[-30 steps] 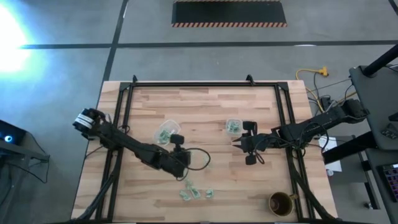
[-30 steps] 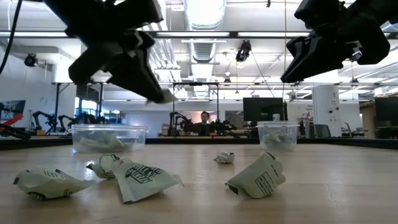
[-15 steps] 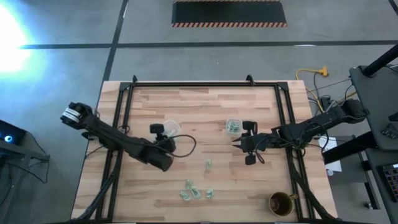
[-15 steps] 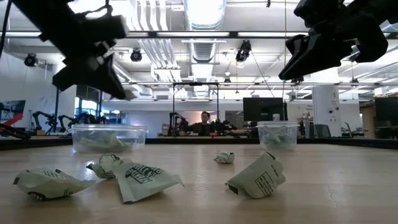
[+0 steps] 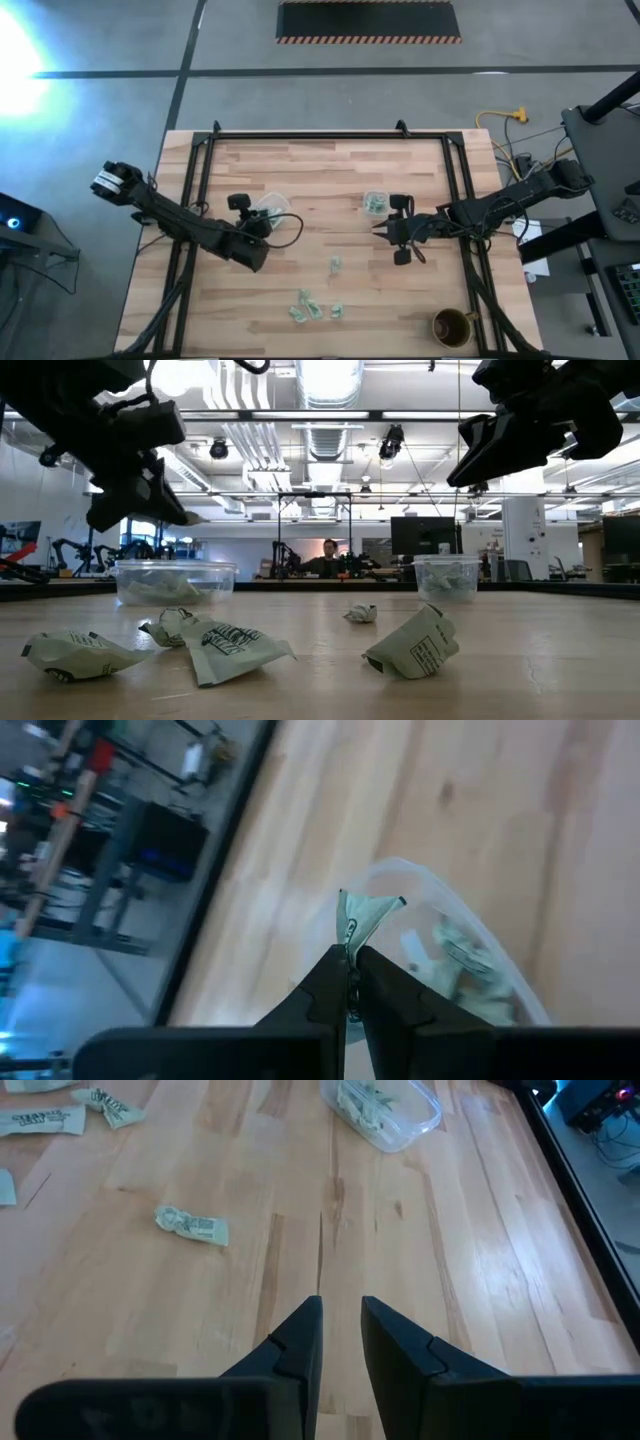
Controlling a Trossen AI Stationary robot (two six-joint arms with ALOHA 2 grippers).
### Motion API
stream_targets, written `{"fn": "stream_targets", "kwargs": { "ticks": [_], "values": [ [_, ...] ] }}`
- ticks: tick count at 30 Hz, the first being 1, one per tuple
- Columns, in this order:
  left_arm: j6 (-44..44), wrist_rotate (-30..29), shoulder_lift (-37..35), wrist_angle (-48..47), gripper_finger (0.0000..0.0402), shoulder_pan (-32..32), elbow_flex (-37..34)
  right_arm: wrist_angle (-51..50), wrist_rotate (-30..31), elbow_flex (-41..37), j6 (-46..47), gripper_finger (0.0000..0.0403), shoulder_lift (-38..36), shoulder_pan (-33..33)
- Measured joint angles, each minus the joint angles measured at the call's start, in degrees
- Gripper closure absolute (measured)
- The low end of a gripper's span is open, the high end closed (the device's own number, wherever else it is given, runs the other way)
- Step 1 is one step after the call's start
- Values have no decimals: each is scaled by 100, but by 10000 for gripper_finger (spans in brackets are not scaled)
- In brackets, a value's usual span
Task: Pick and place Stevia / Truvia into bins
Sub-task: Put the light green stevia packet into the left transparent container, then put the light green stevia packet into the right transparent container
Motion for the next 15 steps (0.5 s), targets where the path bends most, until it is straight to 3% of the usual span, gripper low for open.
{"fn": "stream_targets", "kwargs": {
  "ticks": [6, 15],
  "values": [
    [8, -645, 73, 304, 394, 34, -100, 66, -1, -35, -38, 339, 0, 0],
    [17, -585, 82, 537, 362, 109, -355, 80, 0, -58, -44, 339, 0, 0]
  ]
}}
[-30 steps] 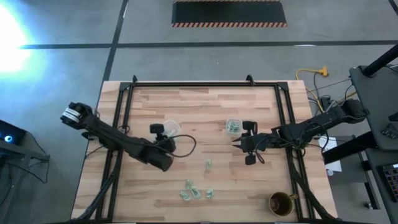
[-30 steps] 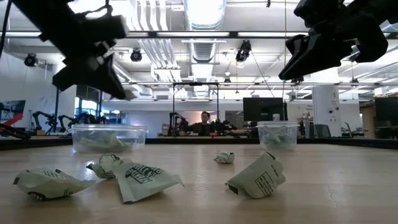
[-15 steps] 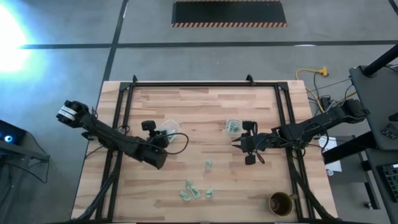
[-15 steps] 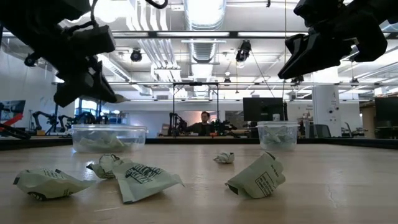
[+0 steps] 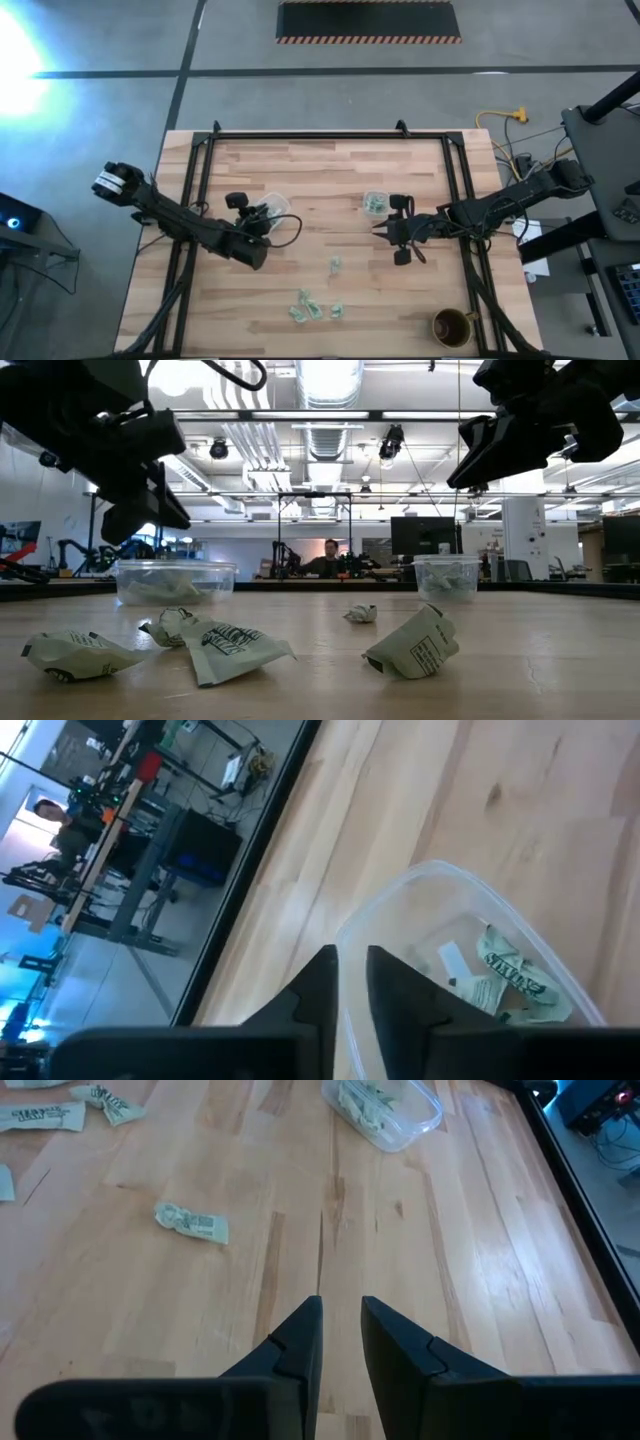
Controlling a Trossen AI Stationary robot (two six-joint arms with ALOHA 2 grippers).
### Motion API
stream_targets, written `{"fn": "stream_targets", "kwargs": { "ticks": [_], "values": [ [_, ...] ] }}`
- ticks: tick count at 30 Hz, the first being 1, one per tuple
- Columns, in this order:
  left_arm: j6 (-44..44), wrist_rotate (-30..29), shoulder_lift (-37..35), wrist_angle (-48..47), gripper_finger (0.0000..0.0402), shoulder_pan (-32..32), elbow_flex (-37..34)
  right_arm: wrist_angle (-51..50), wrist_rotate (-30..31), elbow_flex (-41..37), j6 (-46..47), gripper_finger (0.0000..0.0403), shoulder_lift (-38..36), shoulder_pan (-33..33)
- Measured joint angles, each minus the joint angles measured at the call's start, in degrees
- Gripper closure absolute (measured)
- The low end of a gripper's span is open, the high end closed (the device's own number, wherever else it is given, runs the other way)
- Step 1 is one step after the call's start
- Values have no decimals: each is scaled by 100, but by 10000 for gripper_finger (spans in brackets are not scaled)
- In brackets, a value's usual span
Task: Pick and place Stevia / Truvia into bins
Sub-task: Put the light green stevia packet into the right transparent container
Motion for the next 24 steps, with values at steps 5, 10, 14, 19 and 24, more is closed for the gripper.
{"fn": "stream_targets", "kwargs": {
  "ticks": [5, 10, 14, 19, 24],
  "values": [
    [2, -17, 0, 33, 323, 0, 21, -1, 0, 0, 0, 339, 0, 0],
    [10, -15, -29, 43, 297, 0, 49, -3, -8, -7, 70, 339, 0, 0],
    [28, 167, -42, 48, 292, -4, 237, 54, -537, -38, 64, 339, 0, -6],
    [69, 609, -42, 48, 291, -4, 492, 1035, -1668, -217, -450, 339, 161, 0],
    [192, 1093, -44, 52, 291, -7, 658, 2021, -2107, -321, -926, 339, 704, 0]
  ]
}}
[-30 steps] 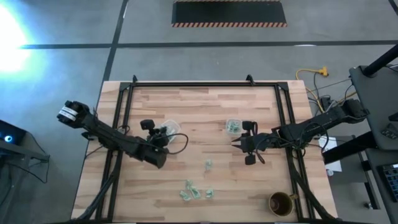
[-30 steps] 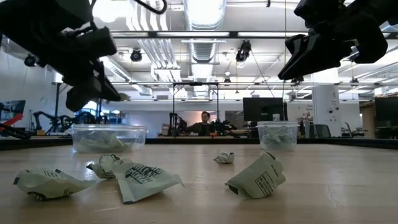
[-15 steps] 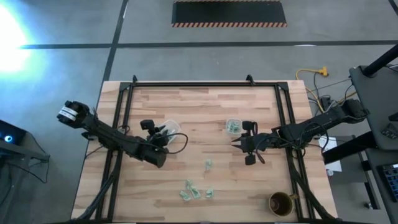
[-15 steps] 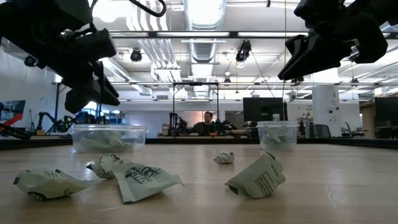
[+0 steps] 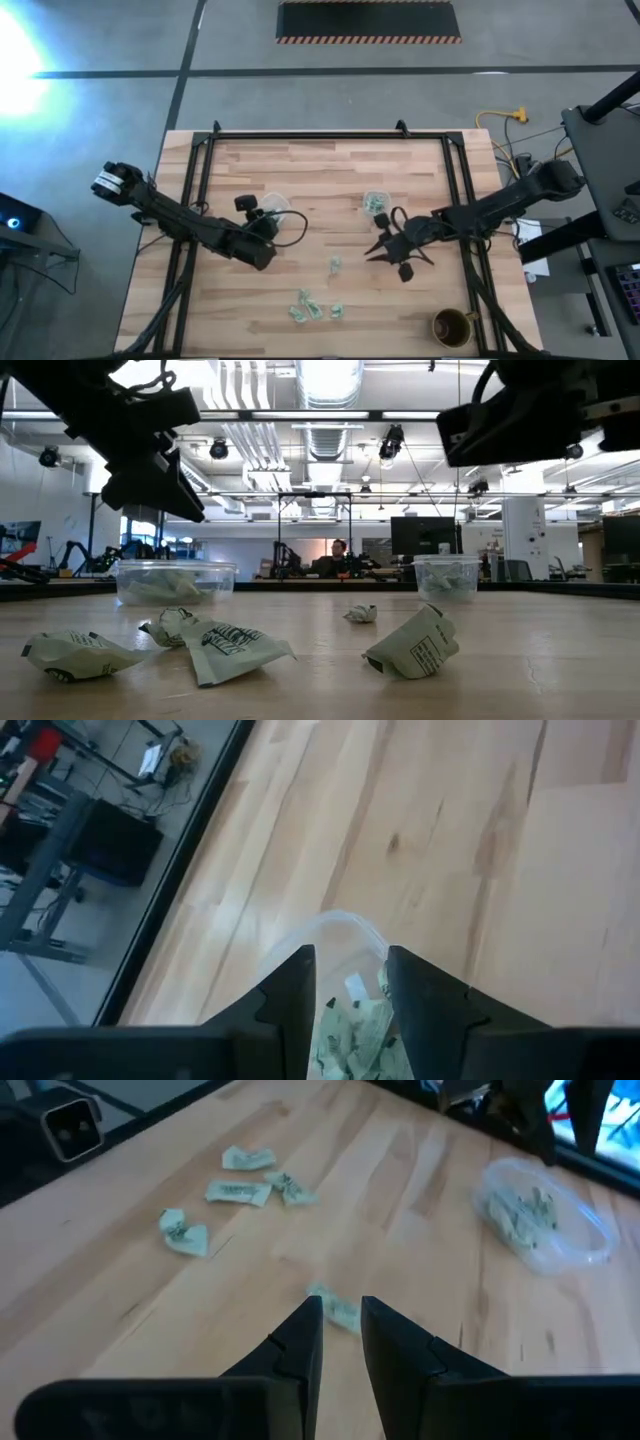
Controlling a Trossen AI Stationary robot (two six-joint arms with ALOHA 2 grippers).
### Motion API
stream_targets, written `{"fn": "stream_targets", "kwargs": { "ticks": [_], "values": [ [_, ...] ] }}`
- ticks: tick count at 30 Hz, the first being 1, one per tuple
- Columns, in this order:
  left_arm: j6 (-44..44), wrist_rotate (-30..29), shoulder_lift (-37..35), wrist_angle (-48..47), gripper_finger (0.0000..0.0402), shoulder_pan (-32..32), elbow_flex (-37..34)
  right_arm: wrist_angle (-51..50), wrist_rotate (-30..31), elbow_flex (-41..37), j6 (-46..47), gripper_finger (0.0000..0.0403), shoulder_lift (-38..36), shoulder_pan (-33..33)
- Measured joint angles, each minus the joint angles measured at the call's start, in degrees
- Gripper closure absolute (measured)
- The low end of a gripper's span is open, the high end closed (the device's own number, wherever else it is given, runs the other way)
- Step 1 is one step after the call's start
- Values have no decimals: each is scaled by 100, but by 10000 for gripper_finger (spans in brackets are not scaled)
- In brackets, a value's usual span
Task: Pick and place Stevia / Truvia into bins
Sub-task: Put the light green stevia packet into the right transparent container
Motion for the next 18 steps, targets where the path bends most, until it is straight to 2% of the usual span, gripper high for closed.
{"fn": "stream_targets", "kwargs": {
  "ticks": [9, 14, 18],
  "values": [
    [2, 23, 0, -10, 291, 0, -14, 1275, -2, 269, -304, 339, 1536, -5],
    [2, 33, 0, -13, 291, -4, -18, 1277, -10, 751, -376, 323, 2340, -30],
    [2, 31, 0, -14, 291, -4, -26, 1259, -241, 1145, -376, 296, 2881, -77]
  ]
}}
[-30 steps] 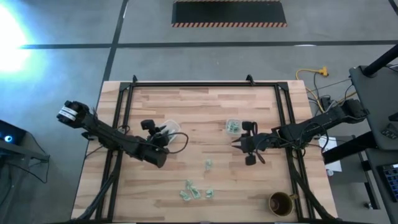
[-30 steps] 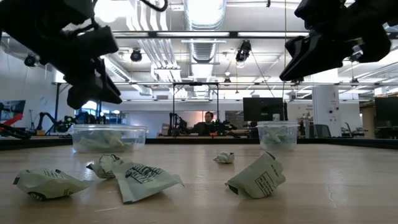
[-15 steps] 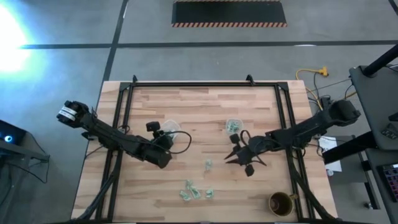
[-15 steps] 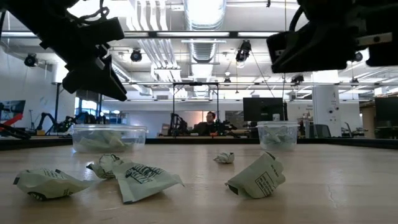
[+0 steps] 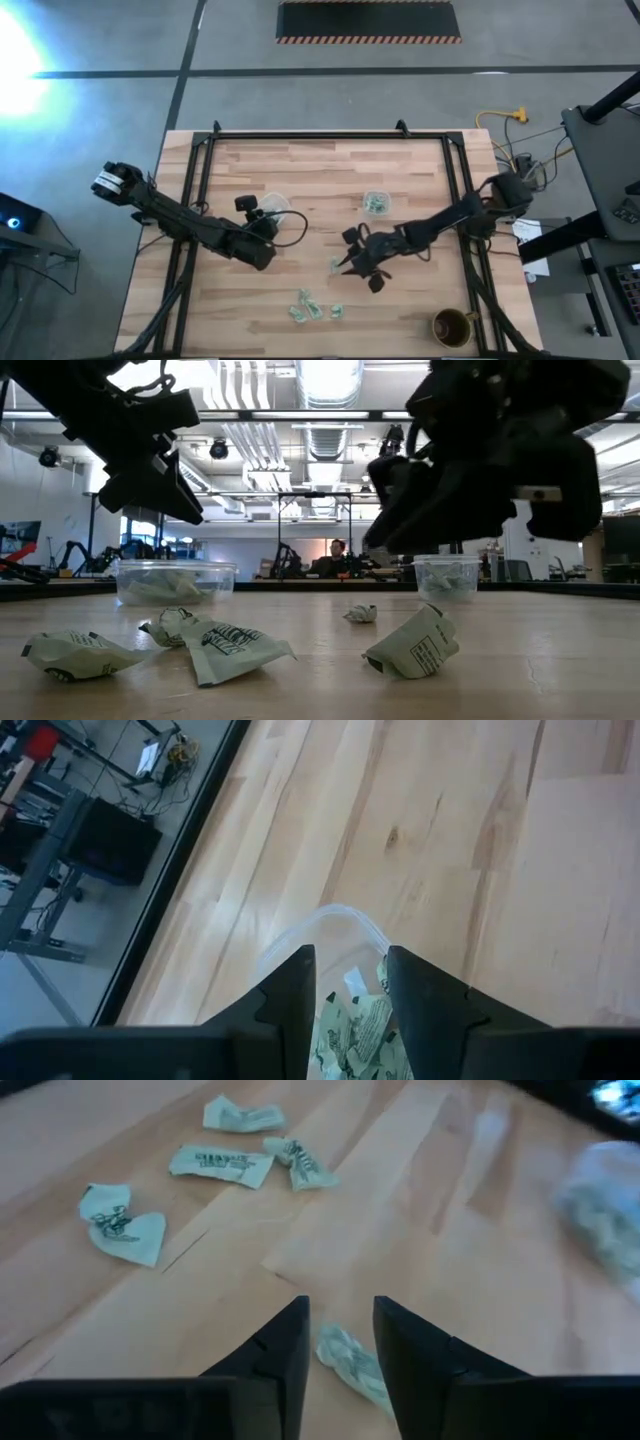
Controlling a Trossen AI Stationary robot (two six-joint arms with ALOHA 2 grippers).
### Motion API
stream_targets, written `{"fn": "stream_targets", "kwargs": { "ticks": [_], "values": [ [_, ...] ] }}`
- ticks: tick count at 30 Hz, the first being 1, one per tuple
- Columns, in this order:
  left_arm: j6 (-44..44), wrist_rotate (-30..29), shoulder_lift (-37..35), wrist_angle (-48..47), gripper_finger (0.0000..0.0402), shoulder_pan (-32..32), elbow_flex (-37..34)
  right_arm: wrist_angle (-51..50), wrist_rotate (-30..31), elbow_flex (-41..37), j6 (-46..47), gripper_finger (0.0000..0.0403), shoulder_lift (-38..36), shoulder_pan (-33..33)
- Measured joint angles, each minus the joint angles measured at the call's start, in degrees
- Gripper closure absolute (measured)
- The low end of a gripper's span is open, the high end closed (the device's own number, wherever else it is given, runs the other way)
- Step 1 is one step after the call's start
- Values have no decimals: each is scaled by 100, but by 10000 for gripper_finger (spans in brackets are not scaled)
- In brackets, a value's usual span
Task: Pick and place Stevia / Truvia into bins
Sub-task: Put the light green stevia packet into the right transparent container
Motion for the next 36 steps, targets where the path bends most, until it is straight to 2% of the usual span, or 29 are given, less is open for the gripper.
{"fn": "stream_targets", "kwargs": {
  "ticks": [9, 17, 36],
  "values": [
    [2, -4, 0, 7, 291, 2, -10, -334, -70, 514, -4, 243, 687, -65],
    [0, -20, 2, 3, 292, 2, -20, -355, -61, 527, 168, 212, 695, -154],
    [-11, -11, 2, 6, 292, 7, -24, -369, -196, 523, 623, 202, 734, -332]
  ]
}}
